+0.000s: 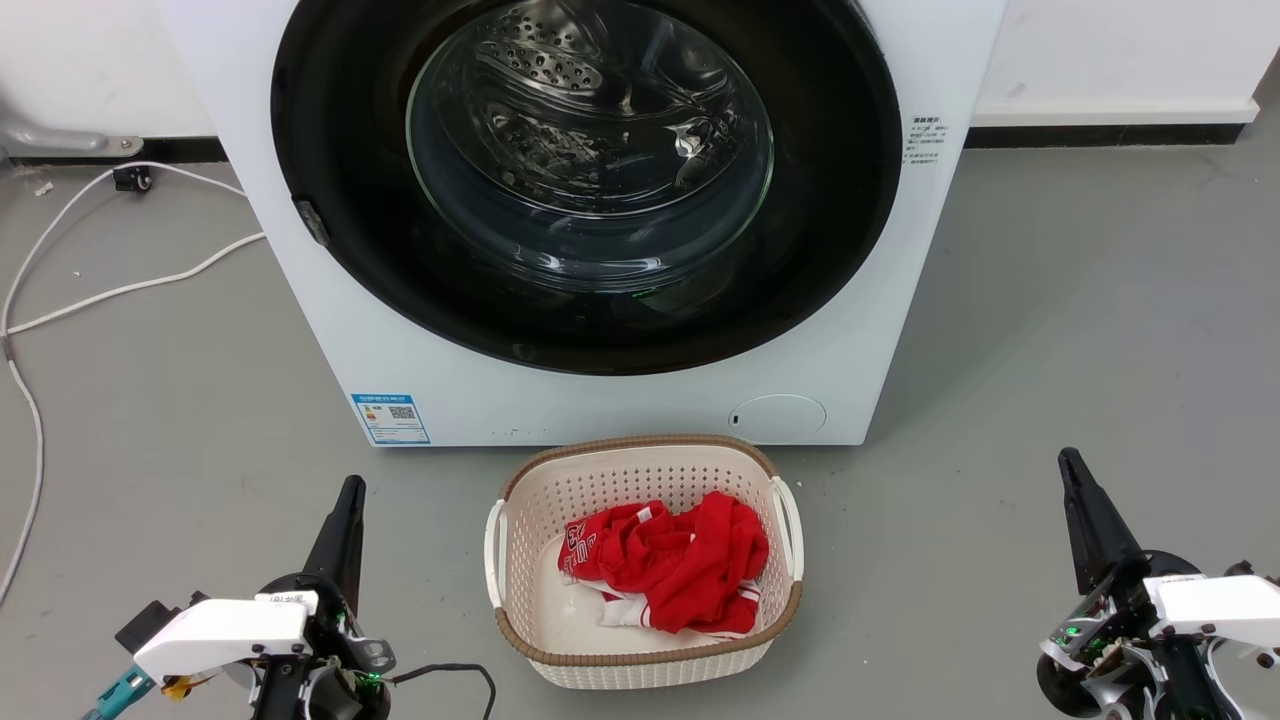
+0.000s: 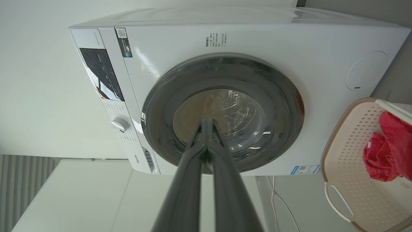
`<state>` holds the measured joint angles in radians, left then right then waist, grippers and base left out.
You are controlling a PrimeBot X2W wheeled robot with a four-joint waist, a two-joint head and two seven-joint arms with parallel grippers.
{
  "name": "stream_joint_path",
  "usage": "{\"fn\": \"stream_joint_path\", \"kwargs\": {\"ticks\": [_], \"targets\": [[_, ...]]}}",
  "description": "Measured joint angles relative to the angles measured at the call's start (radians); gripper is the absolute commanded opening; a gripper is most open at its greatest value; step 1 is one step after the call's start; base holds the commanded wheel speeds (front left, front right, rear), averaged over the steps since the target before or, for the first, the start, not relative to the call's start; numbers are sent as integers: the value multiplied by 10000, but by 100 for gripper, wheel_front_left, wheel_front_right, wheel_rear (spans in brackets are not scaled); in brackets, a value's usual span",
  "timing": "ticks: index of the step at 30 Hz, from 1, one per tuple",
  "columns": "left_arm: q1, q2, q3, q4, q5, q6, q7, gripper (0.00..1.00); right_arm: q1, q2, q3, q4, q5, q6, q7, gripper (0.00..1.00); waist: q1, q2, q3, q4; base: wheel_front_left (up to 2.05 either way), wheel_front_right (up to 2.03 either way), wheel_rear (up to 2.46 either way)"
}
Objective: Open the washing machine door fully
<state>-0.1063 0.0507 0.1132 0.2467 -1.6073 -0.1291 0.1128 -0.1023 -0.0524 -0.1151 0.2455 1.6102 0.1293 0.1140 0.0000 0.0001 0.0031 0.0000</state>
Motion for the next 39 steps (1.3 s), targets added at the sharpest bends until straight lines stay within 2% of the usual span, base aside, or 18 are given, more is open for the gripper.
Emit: {"fn": "stream_joint_path", "kwargs": {"ticks": [4,5,16,23,27,39], "targets": [[0,0,0,0,0,0,0,0,0,0,0,0,0,0,0,0,0,0,0,0,0,0,0],[22,-4,-10,52,0,2,-2,100,36,0,2,44,0,-2,-4,100,0,0,0,0,0,0,0],[265,-35,-412,10,151,13,-430,100,319,23,207,40,-117,-4,-447,100,0,0,4,-1,0,0,0],[258,-35,-474,-397,798,15,-746,100,341,25,290,-293,-552,-4,-756,100,0,0,13,14,0,0,0],[256,-35,-474,-660,1453,15,-932,100,429,27,353,-474,-1281,-4,-938,100,0,0,14,31,0,0,0],[256,-33,-562,-1177,4232,13,-1394,100,460,29,612,-1131,-4863,-4,-1406,100,0,0,9,104,0,0,0]]}}
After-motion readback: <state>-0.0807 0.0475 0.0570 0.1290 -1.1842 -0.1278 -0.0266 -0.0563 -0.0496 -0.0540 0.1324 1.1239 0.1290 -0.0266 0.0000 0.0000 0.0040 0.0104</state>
